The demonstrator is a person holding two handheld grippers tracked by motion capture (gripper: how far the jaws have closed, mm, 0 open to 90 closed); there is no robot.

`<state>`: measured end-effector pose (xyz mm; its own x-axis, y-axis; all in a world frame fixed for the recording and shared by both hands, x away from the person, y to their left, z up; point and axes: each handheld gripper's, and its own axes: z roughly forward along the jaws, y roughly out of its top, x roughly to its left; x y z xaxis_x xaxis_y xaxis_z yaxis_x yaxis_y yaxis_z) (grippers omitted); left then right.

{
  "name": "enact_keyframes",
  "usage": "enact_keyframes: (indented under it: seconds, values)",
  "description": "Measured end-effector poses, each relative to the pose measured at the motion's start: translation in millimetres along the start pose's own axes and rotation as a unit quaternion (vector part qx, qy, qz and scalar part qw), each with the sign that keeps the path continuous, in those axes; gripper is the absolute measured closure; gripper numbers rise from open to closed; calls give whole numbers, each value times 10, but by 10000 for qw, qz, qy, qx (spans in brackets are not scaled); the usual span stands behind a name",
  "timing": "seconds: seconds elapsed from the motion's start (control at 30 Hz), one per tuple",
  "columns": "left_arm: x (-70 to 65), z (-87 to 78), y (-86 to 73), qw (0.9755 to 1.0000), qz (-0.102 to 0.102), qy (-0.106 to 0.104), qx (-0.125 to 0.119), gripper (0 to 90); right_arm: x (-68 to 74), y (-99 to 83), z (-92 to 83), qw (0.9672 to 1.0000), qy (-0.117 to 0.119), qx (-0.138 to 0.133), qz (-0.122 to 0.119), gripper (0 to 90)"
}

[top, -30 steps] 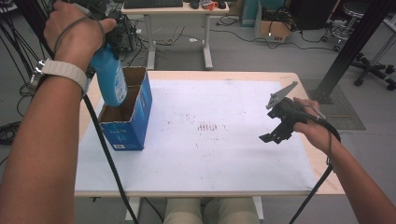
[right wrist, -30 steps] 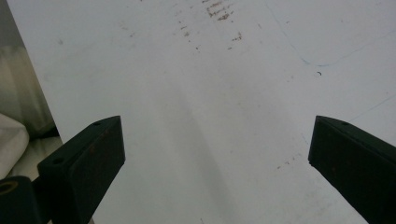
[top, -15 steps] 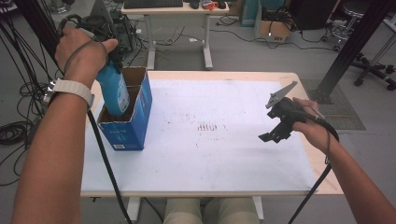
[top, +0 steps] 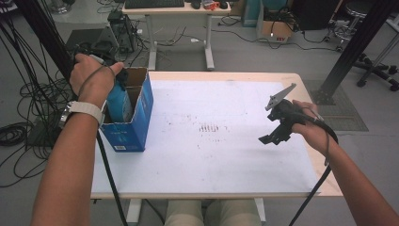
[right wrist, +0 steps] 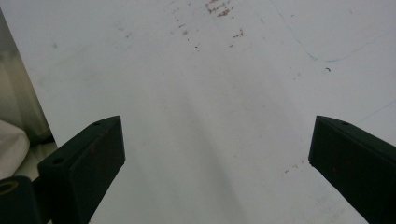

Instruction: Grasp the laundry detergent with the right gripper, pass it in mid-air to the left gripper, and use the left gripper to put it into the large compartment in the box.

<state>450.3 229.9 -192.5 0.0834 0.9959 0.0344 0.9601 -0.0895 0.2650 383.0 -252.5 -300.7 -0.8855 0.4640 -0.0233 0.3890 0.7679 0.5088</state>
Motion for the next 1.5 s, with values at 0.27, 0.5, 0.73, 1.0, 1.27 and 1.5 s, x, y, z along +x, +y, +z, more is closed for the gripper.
enact_keyframes:
  seconds: [0.27,0.5,0.73,1.0,1.27,1.5]
  values:
    - [-12,279,-58,9999,-89,-62,26,375,18,31,45,10000,43,58,9,35]
    - [5,486,-105,9999,-57,0,96,375,12,12,49,9999,52,130,49,35]
    - [5,629,-160,9999,-26,25,97,375,14,12,77,9999,62,101,76,35]
    - [-21,683,-154,9998,38,71,160,374,21,16,98,9998,88,138,82,36]
    - [-13,686,-138,9997,10,56,235,373,22,7,114,9998,107,121,80,36]
    - [-14,686,-136,9997,0,57,257,373,32,8,101,9998,101,141,59,36]
